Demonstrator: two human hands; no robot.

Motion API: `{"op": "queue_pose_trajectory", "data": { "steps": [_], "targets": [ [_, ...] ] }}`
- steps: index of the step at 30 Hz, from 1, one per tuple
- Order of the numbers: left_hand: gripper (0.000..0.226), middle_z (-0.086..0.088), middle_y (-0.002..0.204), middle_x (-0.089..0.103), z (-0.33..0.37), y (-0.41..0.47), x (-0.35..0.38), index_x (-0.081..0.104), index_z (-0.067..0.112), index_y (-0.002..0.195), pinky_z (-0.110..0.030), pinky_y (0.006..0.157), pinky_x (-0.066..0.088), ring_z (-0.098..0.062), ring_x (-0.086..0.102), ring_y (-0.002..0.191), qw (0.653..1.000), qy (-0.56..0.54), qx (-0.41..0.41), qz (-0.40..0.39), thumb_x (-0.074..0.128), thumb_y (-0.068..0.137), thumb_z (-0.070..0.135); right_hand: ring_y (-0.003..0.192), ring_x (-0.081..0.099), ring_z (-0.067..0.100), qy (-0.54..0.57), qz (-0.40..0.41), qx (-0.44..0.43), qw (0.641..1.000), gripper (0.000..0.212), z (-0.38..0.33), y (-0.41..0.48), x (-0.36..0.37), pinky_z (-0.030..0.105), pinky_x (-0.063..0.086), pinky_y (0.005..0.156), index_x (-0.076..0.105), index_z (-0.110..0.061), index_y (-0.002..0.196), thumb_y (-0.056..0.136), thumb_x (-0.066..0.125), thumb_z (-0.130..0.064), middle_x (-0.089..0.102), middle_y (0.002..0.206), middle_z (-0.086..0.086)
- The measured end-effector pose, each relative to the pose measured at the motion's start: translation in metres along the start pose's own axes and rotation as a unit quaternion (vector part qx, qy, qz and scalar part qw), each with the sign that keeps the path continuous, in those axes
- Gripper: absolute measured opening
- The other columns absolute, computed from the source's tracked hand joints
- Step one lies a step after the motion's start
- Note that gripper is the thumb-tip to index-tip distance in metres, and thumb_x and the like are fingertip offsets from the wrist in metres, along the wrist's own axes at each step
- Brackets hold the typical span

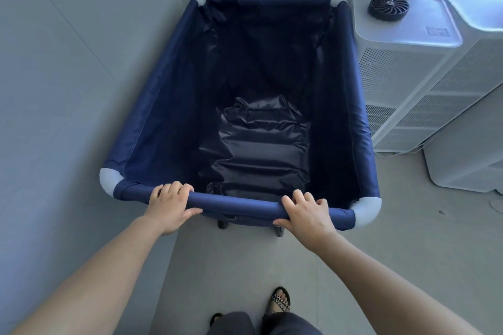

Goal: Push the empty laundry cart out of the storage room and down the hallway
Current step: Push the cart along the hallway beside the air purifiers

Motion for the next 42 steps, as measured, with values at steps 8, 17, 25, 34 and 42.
{"op": "queue_pose_trajectory", "data": {
  "steps": [8,17,25,34,42],
  "targets": [
    [0.050,0.005,0.114,0.047,-0.011,0.026,-0.007,0.039,0.026,0.123,-0.033,0.106,0.027,-0.017,0.046,0.113,0.999,0.034,0.000,-0.012,0.043,0.088,0.062,0.099,0.043,0.026,0.016,-0.018,0.001,1.000,0.052,0.000,0.025,-0.006,0.038,0.029,0.072,0.040,-0.019,0.118,0.090,0.036,-0.063,0.045,0.116,0.006],
    [0.049,0.005,0.113,0.048,-0.012,0.026,-0.012,0.041,0.026,0.120,-0.032,0.106,0.027,-0.017,0.047,0.112,1.000,0.019,0.006,-0.014,0.045,0.087,0.062,0.100,0.043,0.026,0.021,-0.030,0.003,0.999,0.052,-0.001,0.028,-0.005,0.038,0.030,0.072,0.038,-0.021,0.120,0.090,0.035,-0.063,0.044,0.117,0.006],
    [0.051,0.007,0.113,0.051,0.002,0.004,-0.008,0.044,0.025,0.121,-0.031,0.105,0.026,-0.016,0.047,0.112,1.000,-0.006,0.006,0.020,0.045,0.087,0.063,0.099,0.044,0.024,0.016,-0.038,-0.006,0.999,0.051,0.005,0.013,0.002,0.036,0.030,0.071,0.038,-0.024,0.119,0.089,0.035,-0.065,0.045,0.115,0.003],
    [0.053,0.007,0.117,0.050,0.016,-0.024,-0.002,0.042,0.025,0.123,-0.031,0.107,0.025,-0.014,0.046,0.116,1.000,0.002,-0.004,0.014,0.042,0.087,0.064,0.102,0.041,0.024,0.020,-0.057,-0.009,0.998,0.050,0.008,-0.012,0.008,0.036,0.029,0.072,0.039,-0.028,0.120,0.088,0.037,-0.066,0.043,0.116,0.001],
    [0.052,0.008,0.115,0.050,0.025,-0.031,0.001,0.042,0.026,0.122,-0.030,0.106,0.026,-0.014,0.047,0.114,1.000,0.005,-0.009,0.016,0.042,0.087,0.065,0.101,0.042,0.024,0.024,-0.054,-0.020,0.998,0.050,0.015,-0.018,0.009,0.037,0.030,0.073,0.040,-0.028,0.118,0.087,0.037,-0.067,0.044,0.115,0.001]
  ]
}}
Point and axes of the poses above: each hand's wrist, its own y-axis towards the middle knuckle, its own x-axis out of the palm, z = x × y, the point moved 6 cm from there along y, towards the middle knuckle
